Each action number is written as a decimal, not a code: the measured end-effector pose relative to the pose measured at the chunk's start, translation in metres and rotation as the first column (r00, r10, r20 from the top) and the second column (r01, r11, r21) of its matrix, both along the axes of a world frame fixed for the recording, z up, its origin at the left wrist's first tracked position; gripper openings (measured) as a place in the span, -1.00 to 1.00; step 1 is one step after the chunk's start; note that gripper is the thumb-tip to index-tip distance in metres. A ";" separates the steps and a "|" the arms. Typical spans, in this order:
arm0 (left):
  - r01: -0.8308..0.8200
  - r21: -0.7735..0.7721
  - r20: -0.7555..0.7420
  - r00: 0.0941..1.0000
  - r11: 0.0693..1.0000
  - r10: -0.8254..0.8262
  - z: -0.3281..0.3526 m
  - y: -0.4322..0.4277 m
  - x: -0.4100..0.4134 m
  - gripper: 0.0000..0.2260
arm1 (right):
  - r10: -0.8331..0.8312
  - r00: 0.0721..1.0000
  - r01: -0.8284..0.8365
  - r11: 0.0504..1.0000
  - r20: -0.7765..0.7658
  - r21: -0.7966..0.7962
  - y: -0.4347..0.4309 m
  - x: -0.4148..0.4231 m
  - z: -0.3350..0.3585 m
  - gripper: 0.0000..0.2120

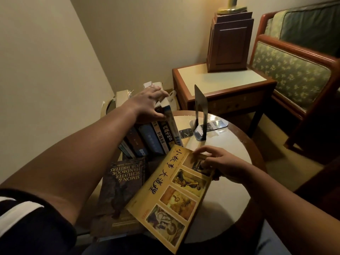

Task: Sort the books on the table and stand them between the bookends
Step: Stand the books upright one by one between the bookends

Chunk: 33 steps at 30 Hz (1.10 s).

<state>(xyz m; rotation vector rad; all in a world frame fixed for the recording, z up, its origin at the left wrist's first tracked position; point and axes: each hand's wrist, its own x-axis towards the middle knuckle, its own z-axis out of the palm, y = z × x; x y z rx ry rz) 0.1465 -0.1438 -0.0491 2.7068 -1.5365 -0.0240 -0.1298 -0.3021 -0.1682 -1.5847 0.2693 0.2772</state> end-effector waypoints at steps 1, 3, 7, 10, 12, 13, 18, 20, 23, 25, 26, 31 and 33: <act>0.001 0.000 0.001 1.000 1.000 -0.001 0.000 0.000 0.001 -0.23 | -0.039 0.999 0.039 0.999 0.017 -0.006 -0.007 -0.008 0.004 -0.68; 0.001 -0.005 -0.001 1.000 1.000 -0.001 -0.001 0.000 0.001 -0.22 | -0.111 0.992 0.113 0.993 0.065 -0.030 -0.021 -0.022 0.016 -0.69; 0.001 0.008 0.008 1.000 1.000 -0.001 -0.001 -0.002 0.004 -0.21 | -0.194 0.962 0.221 0.967 0.191 -0.127 -0.042 -0.042 0.050 -0.70; 0.005 0.010 0.016 1.000 1.000 -0.005 -0.002 -0.003 0.005 -0.21 | -0.224 0.933 0.293 0.927 0.283 -0.234 -0.048 -0.049 0.075 -0.73; 0.004 0.012 0.021 1.000 1.000 -0.005 -0.002 -0.003 0.006 -0.22 | -0.224 0.914 0.333 0.890 0.339 -0.310 -0.048 -0.051 0.090 -0.74; 0.004 0.015 0.023 1.000 1.000 -0.005 -0.003 -0.003 0.007 -0.22 | -0.218 0.907 0.352 0.862 0.360 -0.364 -0.047 -0.052 0.096 -0.74; -0.006 0.039 0.047 0.999 0.999 0.004 -0.002 -0.004 0.008 -0.19 | -0.040 0.869 0.414 0.604 0.493 -0.681 -0.037 -0.042 0.122 -0.71; -0.004 0.042 0.053 0.999 0.999 0.002 -0.001 -0.004 0.007 -0.20 | 0.058 0.872 0.406 0.473 0.487 -0.782 -0.031 -0.037 0.124 -0.70; 0.000 0.042 0.061 0.998 0.999 -0.002 0.000 -0.005 0.004 -0.21 | 0.167 0.866 0.392 0.361 0.472 -0.846 -0.024 -0.030 0.116 -0.69; 0.004 0.037 0.057 0.998 0.999 -0.006 0.001 -0.006 0.003 -0.20 | 0.200 0.881 0.363 0.296 0.429 -0.884 -0.019 -0.029 0.110 -0.67; 0.005 0.038 0.056 0.998 0.999 -0.007 0.000 -0.006 0.003 -0.20 | 0.207 0.891 0.347 0.260 0.403 -0.901 -0.017 -0.029 0.108 -0.65; 0.003 0.040 0.038 0.999 0.999 -0.004 0.001 -0.005 0.002 -0.20 | 0.108 0.971 0.188 0.215 0.215 -0.958 -0.005 -0.022 0.123 -0.59; -0.002 0.048 0.037 0.999 0.999 0.001 0.001 -0.005 0.001 -0.20 | 0.073 0.988 0.108 0.280 0.134 -0.954 -0.005 -0.010 0.132 -0.59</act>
